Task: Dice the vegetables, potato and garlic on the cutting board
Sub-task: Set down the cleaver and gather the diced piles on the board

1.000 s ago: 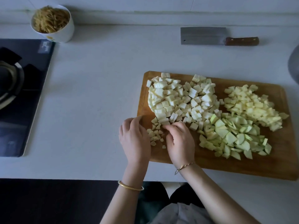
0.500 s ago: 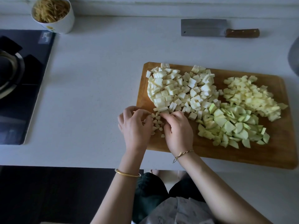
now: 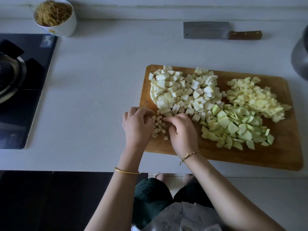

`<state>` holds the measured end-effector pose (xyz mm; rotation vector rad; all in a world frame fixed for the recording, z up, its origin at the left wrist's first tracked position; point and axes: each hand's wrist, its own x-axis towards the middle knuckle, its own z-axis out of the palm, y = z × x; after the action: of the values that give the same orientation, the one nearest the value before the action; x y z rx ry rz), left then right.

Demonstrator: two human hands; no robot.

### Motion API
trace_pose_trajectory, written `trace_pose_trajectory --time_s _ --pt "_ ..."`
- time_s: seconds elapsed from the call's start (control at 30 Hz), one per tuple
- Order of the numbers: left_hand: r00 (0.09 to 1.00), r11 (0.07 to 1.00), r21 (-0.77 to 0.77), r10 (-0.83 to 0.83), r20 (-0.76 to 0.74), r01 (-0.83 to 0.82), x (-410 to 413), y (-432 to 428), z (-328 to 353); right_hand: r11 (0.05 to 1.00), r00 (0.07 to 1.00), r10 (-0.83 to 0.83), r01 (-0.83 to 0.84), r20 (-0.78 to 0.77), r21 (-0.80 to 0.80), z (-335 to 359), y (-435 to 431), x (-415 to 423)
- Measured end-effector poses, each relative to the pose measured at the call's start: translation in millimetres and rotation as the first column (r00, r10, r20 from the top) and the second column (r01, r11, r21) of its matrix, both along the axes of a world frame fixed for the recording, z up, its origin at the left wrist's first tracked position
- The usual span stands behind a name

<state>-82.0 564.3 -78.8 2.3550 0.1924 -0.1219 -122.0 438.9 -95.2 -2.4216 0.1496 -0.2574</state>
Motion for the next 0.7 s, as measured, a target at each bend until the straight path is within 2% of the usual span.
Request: trace_pose_trajectory --time_s 0.17,0.3,0.5,0.7 --pt "0.996 0.996 0.035 -0.084 0.018 0.083 -2 -2 -1 0.999 0.999 0.023 -0.024 -0.036 -0.040 3 4 0" --pt "0.996 0.996 0.037 -0.080 0.029 0.079 -5 0 -2 0.993 0.996 0.083 -0.086 -0.035 -0.081 2 5 -4" --pt "0.997 0.993 -0.101 -0.054 0.060 0.060 0 14 1 1.000 1.000 0.020 -0.020 0.004 -0.016 7 1 -5" --pt "0.953 0.955 -0.008 -0.296 0.056 0.297 5 13 1 0.996 0.995 0.051 -0.057 -0.088 -0.067 13 15 -1"
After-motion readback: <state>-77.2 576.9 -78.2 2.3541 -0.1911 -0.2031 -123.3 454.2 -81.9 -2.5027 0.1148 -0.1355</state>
